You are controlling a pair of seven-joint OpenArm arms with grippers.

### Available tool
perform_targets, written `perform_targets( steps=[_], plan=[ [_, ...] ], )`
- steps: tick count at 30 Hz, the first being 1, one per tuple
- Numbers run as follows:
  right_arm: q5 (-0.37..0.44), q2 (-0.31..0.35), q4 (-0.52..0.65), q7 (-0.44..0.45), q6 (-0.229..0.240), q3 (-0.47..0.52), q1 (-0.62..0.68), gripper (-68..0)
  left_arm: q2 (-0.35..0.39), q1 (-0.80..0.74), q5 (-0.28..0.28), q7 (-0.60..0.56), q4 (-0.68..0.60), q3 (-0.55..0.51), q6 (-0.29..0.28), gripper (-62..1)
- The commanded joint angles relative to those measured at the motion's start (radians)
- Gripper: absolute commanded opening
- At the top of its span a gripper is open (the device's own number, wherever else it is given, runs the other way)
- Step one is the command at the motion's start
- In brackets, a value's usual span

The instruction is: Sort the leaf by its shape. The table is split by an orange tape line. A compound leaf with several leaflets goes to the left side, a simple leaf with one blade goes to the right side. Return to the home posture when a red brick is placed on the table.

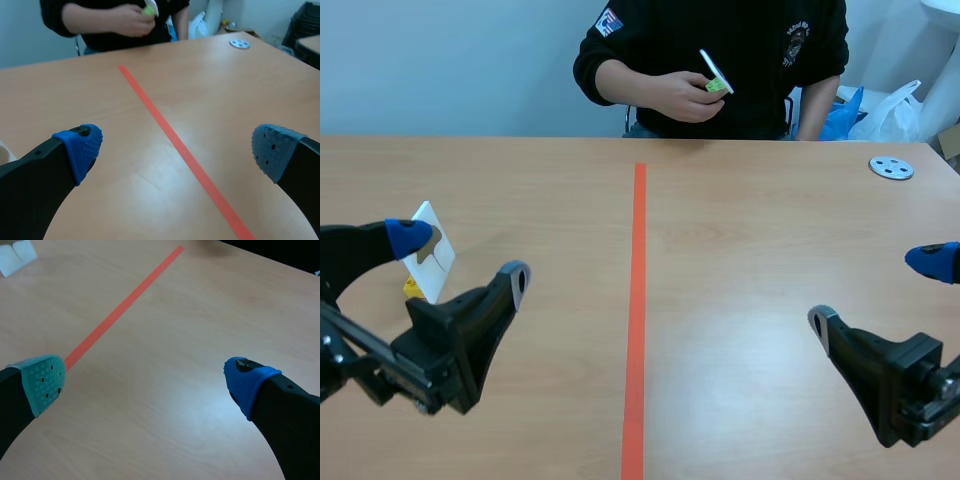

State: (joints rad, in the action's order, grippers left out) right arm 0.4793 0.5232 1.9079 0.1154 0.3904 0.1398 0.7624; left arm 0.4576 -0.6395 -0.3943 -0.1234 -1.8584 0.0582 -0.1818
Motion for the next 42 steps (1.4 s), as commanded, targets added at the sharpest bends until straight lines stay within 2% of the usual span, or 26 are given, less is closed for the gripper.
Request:
perform_targets(
  steps=[1,4,8,11,29,32,35,42],
  plan=[
    [0.016,0.000,0.017,0.018,0.004,0.019,-0.011,0.4,0.006,-0.021,-0.005,0.007,-0.046,-0.003,-0.014,1.4],
    [0.023,0.000,0.017,0.011,0.008,0.019,-0.011,0.4,0.006,-0.076,0.023,0.047,-0.101,-0.003,-0.018,1.4],
    [0.025,0.000,0.017,0.011,0.024,0.019,-0.011,0.4,0.006,-0.125,0.024,0.077,-0.139,-0.003,-0.030,1.4],
    [0.029,0.000,0.017,0.011,0.027,0.019,-0.011,0.4,0.006,-0.136,0.024,0.077,-0.141,-0.003,-0.051,1.4],
    [0.029,0.000,0.017,0.010,0.030,0.019,-0.011,0.4,0.005,-0.129,0.021,0.066,-0.133,-0.002,-0.054,1.4],
    [0.029,0.000,0.017,0.010,0.030,0.019,-0.011,0.4,0.003,-0.093,0.032,0.069,-0.112,-0.002,-0.081,1.4],
    [0.029,0.000,0.017,0.010,0.029,0.019,-0.011,0.4,0.003,-0.040,0.065,0.068,-0.069,-0.001,-0.134,1.4],
    [0.029,0.000,0.017,0.010,0.029,0.019,-0.011,0.4,0.003,0.121,0.069,0.025,0.130,0.000,-0.249,1.4]
  ],
)
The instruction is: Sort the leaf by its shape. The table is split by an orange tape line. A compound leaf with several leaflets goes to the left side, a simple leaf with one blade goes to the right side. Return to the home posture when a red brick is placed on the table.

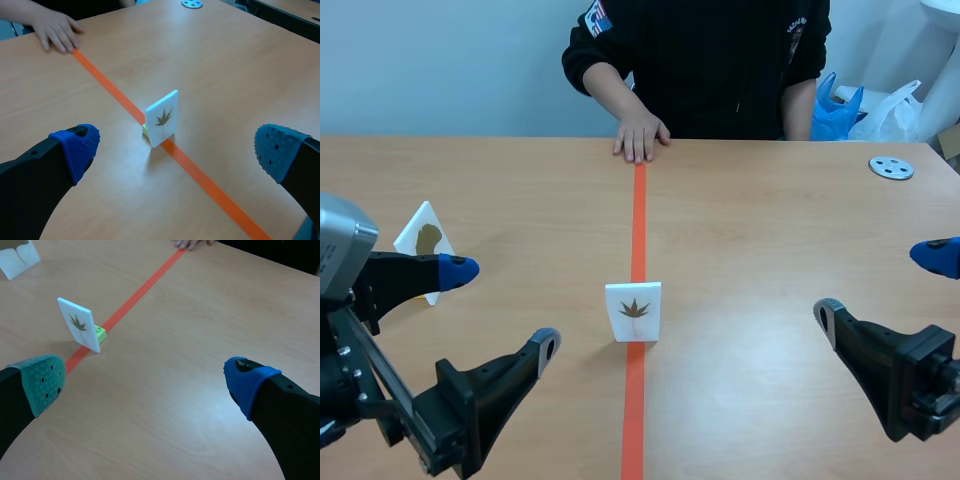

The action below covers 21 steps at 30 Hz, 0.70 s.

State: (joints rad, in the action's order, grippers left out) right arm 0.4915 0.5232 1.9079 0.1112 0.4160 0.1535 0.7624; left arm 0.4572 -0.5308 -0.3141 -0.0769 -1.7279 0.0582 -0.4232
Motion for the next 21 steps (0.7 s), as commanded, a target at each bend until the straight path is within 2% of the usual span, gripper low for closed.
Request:
perform_targets(
  steps=[1,7,12,21],
  plan=[
    [0.016,0.000,0.017,0.014,0.003,0.005,-0.011,0.4,0.003,0.037,-0.011,-0.033,0.034,0.002,-0.020,1.4],
    [0.016,0.000,0.017,0.014,0.003,0.005,-0.011,0.4,0.003,0.182,-0.001,-0.095,0.229,0.066,-0.071,1.4],
    [0.012,-0.003,0.017,0.014,0.002,0.005,-0.011,0.4,-0.019,0.299,0.094,-0.153,0.373,0.158,-0.071,1.4],
    [0.010,-0.003,0.017,0.014,0.000,0.005,-0.011,0.4,-0.120,0.512,0.243,-0.244,0.631,0.283,-0.070,1.4]
  ],
)
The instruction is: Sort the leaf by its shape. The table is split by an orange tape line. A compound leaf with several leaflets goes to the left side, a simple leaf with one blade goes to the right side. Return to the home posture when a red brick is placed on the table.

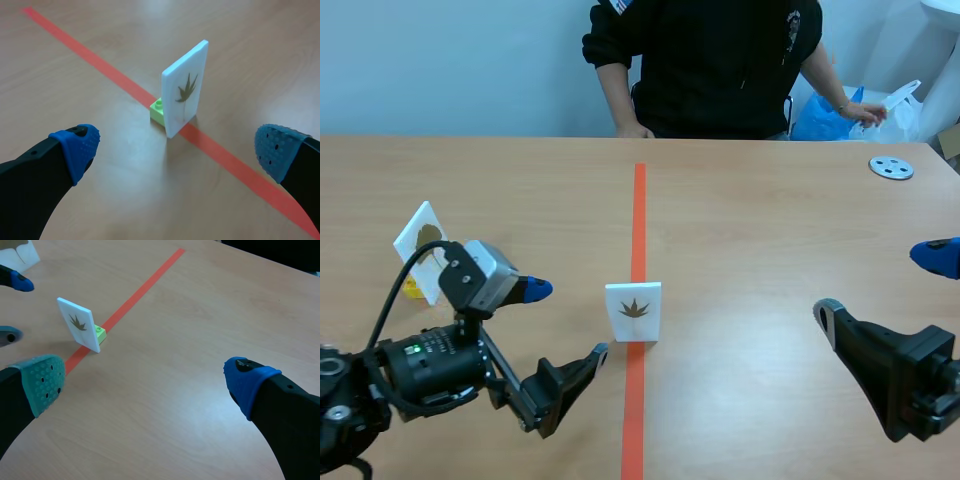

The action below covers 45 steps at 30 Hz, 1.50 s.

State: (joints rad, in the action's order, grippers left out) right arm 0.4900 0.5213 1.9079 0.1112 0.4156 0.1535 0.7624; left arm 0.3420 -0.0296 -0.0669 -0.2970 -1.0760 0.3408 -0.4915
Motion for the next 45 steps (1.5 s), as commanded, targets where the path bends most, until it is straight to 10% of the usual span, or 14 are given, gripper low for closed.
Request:
perform_targets(
  steps=[1,14,45],
  plan=[
    [0.011,-0.001,0.017,0.014,0.000,0.005,-0.011,0.4,-0.014,0.031,0.015,-0.039,0.006,0.014,-0.002,1.4],
    [0.011,-0.021,0.017,0.014,0.000,0.005,-0.011,0.4,-0.074,0.211,0.140,-0.166,0.239,0.135,0.006,1.4],
    [0.012,-0.034,0.017,0.007,0.000,0.005,-0.011,0.4,-0.150,0.302,0.143,-0.232,0.401,0.308,0.060,-1.4]
  ],
)
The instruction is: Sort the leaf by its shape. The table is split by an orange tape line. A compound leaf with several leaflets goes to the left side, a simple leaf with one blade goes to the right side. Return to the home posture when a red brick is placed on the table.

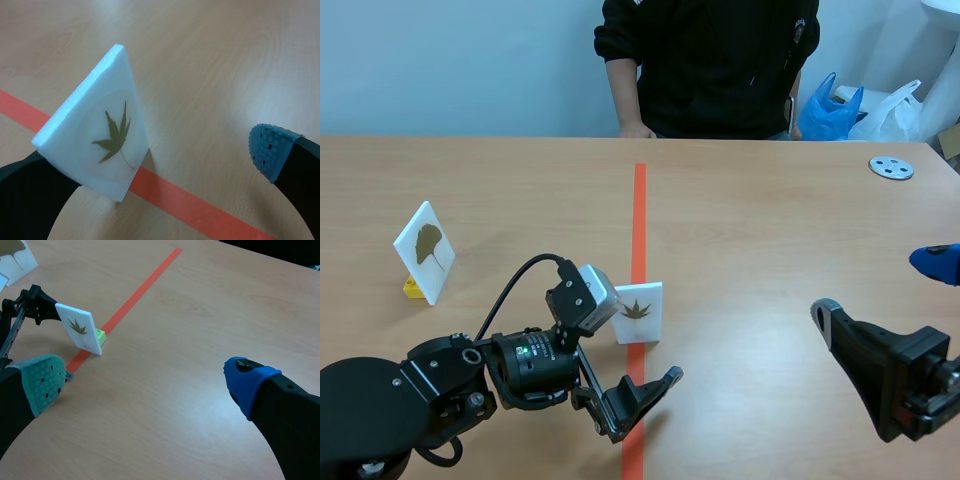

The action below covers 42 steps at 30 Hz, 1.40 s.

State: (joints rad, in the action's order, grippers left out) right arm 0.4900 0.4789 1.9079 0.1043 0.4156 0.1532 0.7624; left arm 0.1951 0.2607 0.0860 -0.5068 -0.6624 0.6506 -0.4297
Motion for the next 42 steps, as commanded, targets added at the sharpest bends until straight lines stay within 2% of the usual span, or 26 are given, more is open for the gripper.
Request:
perform_targets(
  steps=[1,5,8,10,18,24,28,32,39,42],
  plan=[
    [0.012,0.008,0.017,0.014,0.000,0.006,-0.011,0.4,-0.003,0.011,-0.010,-0.025,-0.012,-0.002,-0.002,-3.6],
    [0.012,0.008,0.017,0.014,0.000,0.006,-0.011,0.4,-0.003,0.011,-0.014,-0.029,-0.012,-0.002,0.002,-17.7],
    [0.012,0.008,0.017,0.014,0.000,0.006,-0.011,0.4,-0.003,0.011,-0.014,-0.029,-0.012,-0.002,0.044,-33.1],
    [0.012,0.008,0.017,0.014,0.000,0.006,-0.011,0.4,-0.003,0.011,-0.015,-0.028,-0.011,-0.002,0.072,-40.8],
    [0.012,0.008,0.017,0.014,0.000,0.006,-0.011,0.4,-0.003,0.011,-0.022,-0.020,0.000,0.000,0.104,-53.5],
    [0.012,0.008,0.017,0.014,0.000,0.006,-0.011,0.4,-0.003,0.011,-0.034,-0.021,0.010,0.000,0.105,-55.4],
    [0.012,0.008,0.017,0.014,0.000,0.006,-0.011,0.4,-0.003,0.011,-0.153,-0.027,0.000,0.000,0.103,-55.4],
    [0.012,0.008,0.017,0.014,0.000,0.006,-0.011,0.4,0.008,0.004,-0.226,0.006,-0.047,-0.004,0.103,-55.4],
    [0.012,0.008,0.017,0.014,0.000,0.006,-0.011,0.4,0.043,-0.066,-0.322,0.176,-0.219,-0.082,0.111,-55.4],
    [0.012,0.008,0.017,0.014,0.000,0.006,-0.011,0.4,0.053,-0.107,-0.373,0.253,-0.285,-0.138,0.153,-55.4]
  ],
)
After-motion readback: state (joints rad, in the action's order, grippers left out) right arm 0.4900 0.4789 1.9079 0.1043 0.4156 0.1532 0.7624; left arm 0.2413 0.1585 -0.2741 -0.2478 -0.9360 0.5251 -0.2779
